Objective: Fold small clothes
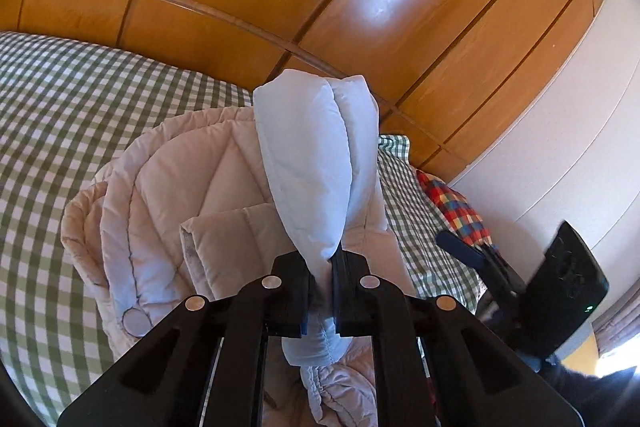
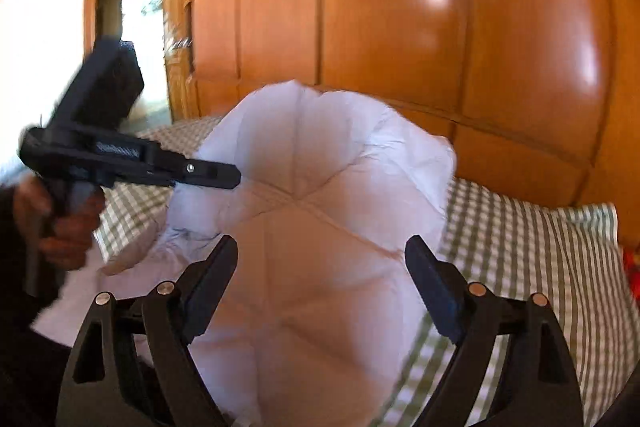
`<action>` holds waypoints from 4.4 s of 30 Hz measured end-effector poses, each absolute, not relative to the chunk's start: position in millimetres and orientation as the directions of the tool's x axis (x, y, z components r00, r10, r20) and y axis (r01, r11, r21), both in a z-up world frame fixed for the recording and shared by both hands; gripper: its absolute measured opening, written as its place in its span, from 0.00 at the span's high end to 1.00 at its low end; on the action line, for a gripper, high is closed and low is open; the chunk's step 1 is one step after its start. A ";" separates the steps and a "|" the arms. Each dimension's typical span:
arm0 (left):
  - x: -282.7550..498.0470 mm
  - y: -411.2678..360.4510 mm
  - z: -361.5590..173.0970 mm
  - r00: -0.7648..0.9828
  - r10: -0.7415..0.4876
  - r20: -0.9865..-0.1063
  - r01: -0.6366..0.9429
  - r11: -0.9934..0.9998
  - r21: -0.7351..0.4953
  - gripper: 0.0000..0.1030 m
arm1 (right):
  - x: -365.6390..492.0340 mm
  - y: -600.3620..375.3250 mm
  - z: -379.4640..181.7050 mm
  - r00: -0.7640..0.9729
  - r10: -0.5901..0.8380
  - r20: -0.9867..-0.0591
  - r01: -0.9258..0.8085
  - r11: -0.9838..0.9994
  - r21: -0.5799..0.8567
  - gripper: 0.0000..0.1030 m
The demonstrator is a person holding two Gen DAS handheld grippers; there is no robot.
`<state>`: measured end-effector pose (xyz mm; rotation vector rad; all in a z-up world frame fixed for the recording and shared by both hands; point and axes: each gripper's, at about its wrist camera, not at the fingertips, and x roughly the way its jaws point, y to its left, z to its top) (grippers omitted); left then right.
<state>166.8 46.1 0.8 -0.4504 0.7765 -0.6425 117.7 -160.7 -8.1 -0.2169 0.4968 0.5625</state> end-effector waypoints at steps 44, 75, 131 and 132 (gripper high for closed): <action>210.4 113.3 -44.3 0.710 -0.177 -0.681 0.004 0.969 -0.249 0.91 | 160.3 -44.8 -92.4 0.652 0.303 -0.695 -0.596 0.771 -0.223 0.18; 153.3 47.7 -26.6 0.744 -0.175 -0.645 0.148 0.984 -0.097 0.91 | 183.5 -155.3 6.3 0.667 0.460 -0.586 -0.482 0.866 0.131 0.13; 184.6 136.7 -154.8 0.480 -0.766 -0.429 0.176 0.563 -0.807 0.38 | 234.6 -229.9 -98.4 0.314 0.849 -0.426 -0.244 0.505 0.828 0.38; 182.6 134.1 -153.8 0.480 -0.774 -0.412 0.193 0.552 -0.811 0.42 | 231.7 -229.6 -93.1 0.318 0.842 -0.436 -0.257 0.519 0.815 0.40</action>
